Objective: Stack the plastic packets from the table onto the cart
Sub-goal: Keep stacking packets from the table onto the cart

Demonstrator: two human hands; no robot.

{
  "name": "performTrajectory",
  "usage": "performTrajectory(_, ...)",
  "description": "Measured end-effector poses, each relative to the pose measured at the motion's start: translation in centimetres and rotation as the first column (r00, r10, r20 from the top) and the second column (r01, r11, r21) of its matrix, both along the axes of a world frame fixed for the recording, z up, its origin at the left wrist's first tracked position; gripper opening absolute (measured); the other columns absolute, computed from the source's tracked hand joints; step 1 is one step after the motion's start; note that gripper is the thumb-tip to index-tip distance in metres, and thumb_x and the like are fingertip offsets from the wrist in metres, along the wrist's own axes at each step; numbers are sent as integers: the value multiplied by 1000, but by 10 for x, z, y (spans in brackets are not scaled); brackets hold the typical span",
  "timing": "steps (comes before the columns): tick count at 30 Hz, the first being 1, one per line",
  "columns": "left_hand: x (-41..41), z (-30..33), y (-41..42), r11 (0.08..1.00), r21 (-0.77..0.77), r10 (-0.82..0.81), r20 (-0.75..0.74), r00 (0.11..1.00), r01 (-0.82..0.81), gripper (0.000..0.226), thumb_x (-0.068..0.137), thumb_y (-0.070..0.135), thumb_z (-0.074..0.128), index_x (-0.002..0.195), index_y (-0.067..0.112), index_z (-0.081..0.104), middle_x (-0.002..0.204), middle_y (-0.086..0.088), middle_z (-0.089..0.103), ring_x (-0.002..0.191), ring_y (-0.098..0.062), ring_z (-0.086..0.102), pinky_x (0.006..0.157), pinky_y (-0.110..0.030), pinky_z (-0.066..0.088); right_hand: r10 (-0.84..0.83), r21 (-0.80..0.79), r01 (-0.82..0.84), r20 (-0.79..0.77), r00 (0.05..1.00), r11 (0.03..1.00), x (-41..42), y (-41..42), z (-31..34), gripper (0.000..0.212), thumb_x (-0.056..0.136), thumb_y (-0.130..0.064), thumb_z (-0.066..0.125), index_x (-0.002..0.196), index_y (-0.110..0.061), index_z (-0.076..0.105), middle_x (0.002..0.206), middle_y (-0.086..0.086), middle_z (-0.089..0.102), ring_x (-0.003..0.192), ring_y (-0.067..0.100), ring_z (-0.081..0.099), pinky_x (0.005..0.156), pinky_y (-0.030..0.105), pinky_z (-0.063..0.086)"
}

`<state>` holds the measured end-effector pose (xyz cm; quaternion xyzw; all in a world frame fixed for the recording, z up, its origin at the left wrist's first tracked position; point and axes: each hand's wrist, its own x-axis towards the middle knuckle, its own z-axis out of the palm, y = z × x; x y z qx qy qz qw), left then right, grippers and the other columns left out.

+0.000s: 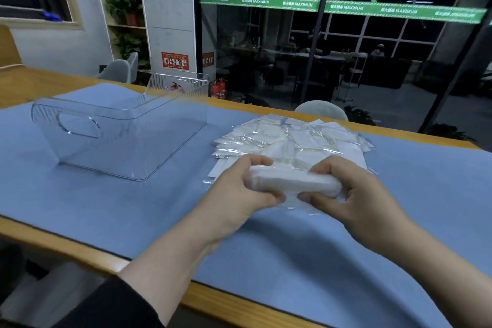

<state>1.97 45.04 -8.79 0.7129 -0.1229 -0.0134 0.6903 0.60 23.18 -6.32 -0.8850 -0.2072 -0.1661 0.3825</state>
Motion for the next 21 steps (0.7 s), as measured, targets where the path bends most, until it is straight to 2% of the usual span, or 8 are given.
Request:
performTrajectory(3,20,16,11,999,-4,-49,36,998,50,35,76,4,83,105,17,68,83,4,70,81,-8,64,78,-20,50,4,47,-2,-43,999,999,18,12,11,20,82,-23,81,89,-29,64,81,-17,61,72,4,53,58,14,39)
performTrajectory(5,31,21,16,998,36,-47,76,996,44,25,79,-3,79,98,11,71,80,6,72,75,-5,65,71,-17,48,43,40,-40,-96,994,998,31,17,17,21,83,-31,81,93,-31,63,82,-18,62,71,2,54,60,13,40)
performTrajectory(7,43,21,27,1000,-6,8,76,997,-7,26,81,-7,76,103,7,73,87,3,77,79,-8,70,73,-20,51,72,87,-59,-154,985,994,48,18,21,24,85,-48,76,103,-38,63,96,-24,66,86,-5,61,72,10,44)
performTrajectory(10,56,12,46,974,-25,225,72,972,-224,26,74,15,83,98,22,76,89,-1,78,81,-16,72,75,-34,52,-79,167,93,-91,993,982,86,16,22,17,96,-51,59,110,-41,61,112,-21,66,108,-7,59,94,24,49)
performTrajectory(12,64,8,57,884,20,464,93,881,-468,19,72,27,82,87,32,74,83,2,75,78,-17,69,72,-34,51,-216,-8,216,-46,975,976,115,19,23,24,95,-51,60,116,-39,58,119,-20,62,110,-5,57,100,32,49)
performTrajectory(14,71,5,67,785,-13,616,126,778,-619,13,77,23,80,84,28,71,78,3,72,73,-16,63,68,-32,48,-245,-247,219,-78,967,944,141,30,23,51,91,-54,65,135,-31,55,137,-12,55,125,6,52,107,32,42)
performTrajectory(18,77,1,80,745,-50,666,122,736,-666,11,82,20,78,83,24,68,65,17,63,67,-12,56,67,-32,45,-227,-489,119,-168,959,864,180,66,25,88,84,-60,71,154,-20,35,161,-2,33,144,19,36,111,32,32)
performTrajectory(21,79,-1,79,758,-5,648,129,751,-653,10,83,19,78,84,25,69,72,12,68,65,-9,58,66,-30,45,-270,-568,82,-255,929,819,202,83,18,98,82,-63,72,156,-16,29,160,4,36,141,27,40,105,36,37)
